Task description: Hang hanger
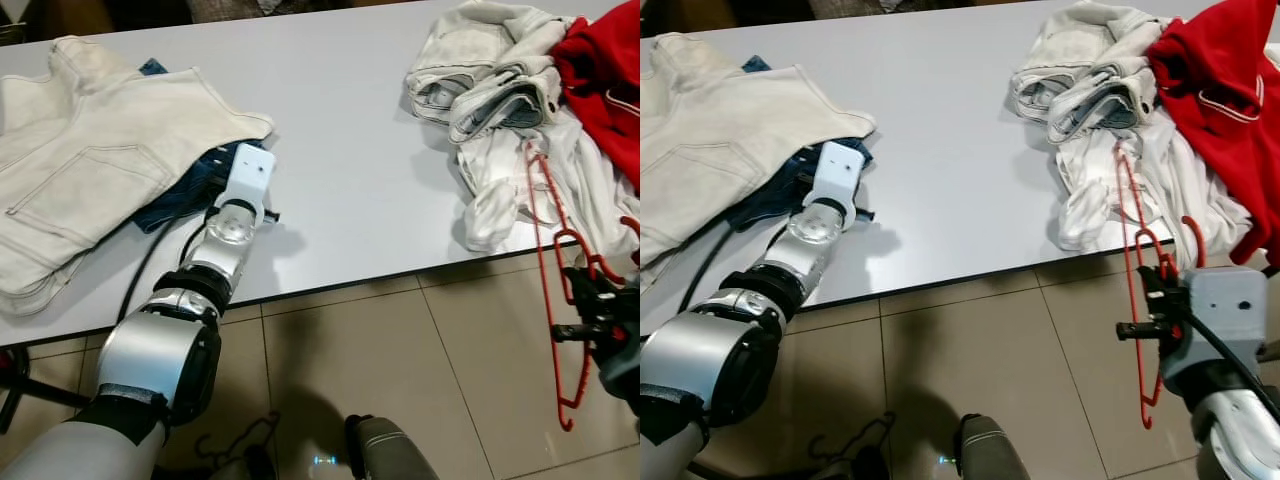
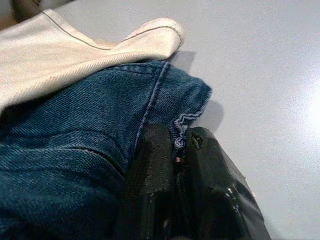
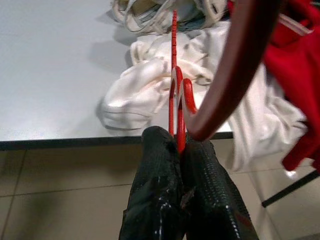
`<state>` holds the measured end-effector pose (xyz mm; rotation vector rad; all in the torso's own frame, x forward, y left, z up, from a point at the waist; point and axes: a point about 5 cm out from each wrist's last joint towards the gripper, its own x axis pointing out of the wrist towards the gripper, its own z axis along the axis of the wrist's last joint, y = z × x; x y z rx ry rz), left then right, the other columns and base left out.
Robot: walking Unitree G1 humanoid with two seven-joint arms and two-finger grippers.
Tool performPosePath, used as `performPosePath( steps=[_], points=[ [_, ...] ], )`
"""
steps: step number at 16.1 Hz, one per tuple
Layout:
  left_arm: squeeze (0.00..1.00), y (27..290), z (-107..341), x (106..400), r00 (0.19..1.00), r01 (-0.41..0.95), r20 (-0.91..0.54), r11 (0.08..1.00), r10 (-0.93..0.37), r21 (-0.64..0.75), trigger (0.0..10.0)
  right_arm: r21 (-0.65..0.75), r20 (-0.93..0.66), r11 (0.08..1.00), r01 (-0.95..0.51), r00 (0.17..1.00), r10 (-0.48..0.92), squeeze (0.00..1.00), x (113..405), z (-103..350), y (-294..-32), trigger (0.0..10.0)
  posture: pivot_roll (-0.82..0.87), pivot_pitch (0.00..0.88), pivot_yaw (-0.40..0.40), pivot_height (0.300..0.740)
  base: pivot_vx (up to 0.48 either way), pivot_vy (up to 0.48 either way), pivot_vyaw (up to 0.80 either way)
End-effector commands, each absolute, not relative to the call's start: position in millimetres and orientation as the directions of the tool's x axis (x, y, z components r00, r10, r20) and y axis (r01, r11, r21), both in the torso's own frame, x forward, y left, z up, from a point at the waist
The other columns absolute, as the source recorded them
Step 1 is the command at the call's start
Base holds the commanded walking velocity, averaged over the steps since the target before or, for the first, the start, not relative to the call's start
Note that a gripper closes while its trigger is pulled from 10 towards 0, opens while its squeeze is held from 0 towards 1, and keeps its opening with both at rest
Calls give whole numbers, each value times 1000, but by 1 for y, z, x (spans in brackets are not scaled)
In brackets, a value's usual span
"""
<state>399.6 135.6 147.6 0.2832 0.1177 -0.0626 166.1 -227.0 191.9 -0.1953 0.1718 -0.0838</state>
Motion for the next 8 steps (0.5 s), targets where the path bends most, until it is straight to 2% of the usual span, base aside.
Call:
performPosePath(
  steps=[1,3,5,7,8],
  points=[
    [0,126,151,400,983,162,-115,971,-143,177,0,-182,-152,981,73,983,-101,0,170,188,-225,10000,-450,145,25,740,0,0,0],
    [0,109,178,406,955,296,-15,954,-296,34,0,-131,-140,988,80,985,-98,0,179,182,-220,10000,-395,124,35,740,0,0,0],
    [0,103,206,412,920,390,67,917,-386,-86,0,-81,-132,993,83,987,-93,0,189,175,-213,10000,-328,104,45,740,0,0,0],
    [0,104,237,417,893,443,140,888,-427,-123,0,-37,-126,996,77,989,-81,0,201,168,-205,10000,-283,84,52,740,0,0,0],
    [0,106,278,421,855,498,236,859,-462,-120,0,4,-106,997,81,991,-80,0,213,164,-197,10000,-230,65,60,740,0,0,0]
  ],
)
